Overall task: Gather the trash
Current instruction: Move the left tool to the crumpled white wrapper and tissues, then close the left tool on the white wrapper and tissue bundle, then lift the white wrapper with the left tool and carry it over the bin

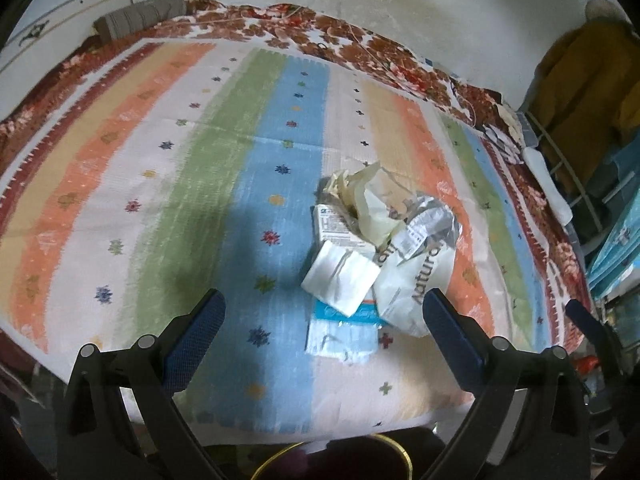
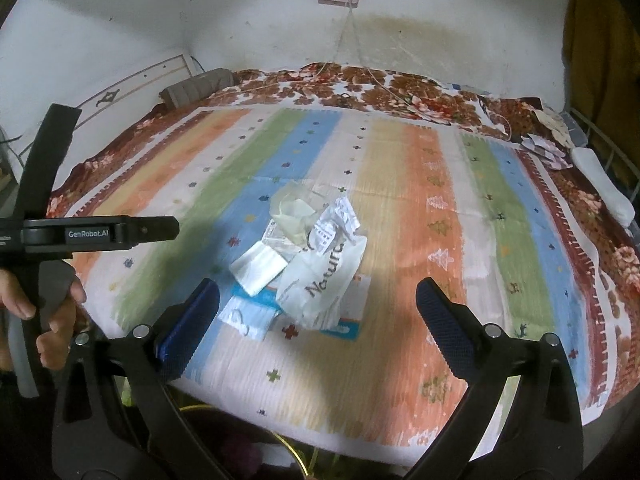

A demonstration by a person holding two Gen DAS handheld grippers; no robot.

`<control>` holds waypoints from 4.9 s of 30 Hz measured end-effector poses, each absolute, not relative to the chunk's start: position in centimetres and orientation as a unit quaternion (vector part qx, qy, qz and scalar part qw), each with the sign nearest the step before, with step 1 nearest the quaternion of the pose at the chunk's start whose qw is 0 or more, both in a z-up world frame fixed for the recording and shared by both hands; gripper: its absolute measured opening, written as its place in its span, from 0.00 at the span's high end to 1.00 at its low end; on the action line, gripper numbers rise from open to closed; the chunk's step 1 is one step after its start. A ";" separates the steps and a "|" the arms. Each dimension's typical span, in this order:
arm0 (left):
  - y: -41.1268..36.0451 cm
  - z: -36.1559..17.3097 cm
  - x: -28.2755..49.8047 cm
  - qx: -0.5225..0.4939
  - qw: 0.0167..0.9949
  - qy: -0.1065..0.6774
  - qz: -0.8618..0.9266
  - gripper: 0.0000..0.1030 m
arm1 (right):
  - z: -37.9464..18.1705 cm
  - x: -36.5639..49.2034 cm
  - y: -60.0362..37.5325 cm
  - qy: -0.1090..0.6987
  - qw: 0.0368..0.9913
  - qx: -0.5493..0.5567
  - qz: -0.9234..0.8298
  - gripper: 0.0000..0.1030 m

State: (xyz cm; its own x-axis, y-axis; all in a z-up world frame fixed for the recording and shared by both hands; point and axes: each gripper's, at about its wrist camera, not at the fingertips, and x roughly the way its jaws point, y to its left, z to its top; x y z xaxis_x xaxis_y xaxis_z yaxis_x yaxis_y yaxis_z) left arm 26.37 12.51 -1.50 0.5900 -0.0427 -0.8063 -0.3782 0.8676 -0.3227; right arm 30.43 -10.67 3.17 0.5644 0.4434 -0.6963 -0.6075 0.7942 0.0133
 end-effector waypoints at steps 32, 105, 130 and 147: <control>14.8 -6.6 38.3 -0.283 0.832 0.474 0.054 0.36 | -2.8 40.9 -5.2 0.399 0.851 -0.125 0.318 0.45; 12.9 1.1 26.4 -0.232 0.860 0.449 0.071 0.98 | 4.8 31.3 -8.8 0.362 0.863 -0.100 0.338 0.97; 10.1 3.3 16.7 -0.248 0.871 0.421 0.056 0.98 | 5.5 22.5 -11.9 0.355 0.861 -0.104 0.349 0.97; 6.0 1.6 11.1 -0.218 0.872 0.436 0.050 0.98 | 2.6 17.1 -14.2 0.386 0.844 -0.126 0.350 0.97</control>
State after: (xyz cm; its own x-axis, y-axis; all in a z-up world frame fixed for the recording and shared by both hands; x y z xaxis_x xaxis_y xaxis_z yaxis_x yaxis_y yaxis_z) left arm 11.09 6.00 1.58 0.6149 -0.1028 -0.7818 -0.2767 0.9003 -0.3360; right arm 17.11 -14.22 2.58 0.4567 0.4930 -0.7405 -0.6877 0.7237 0.0576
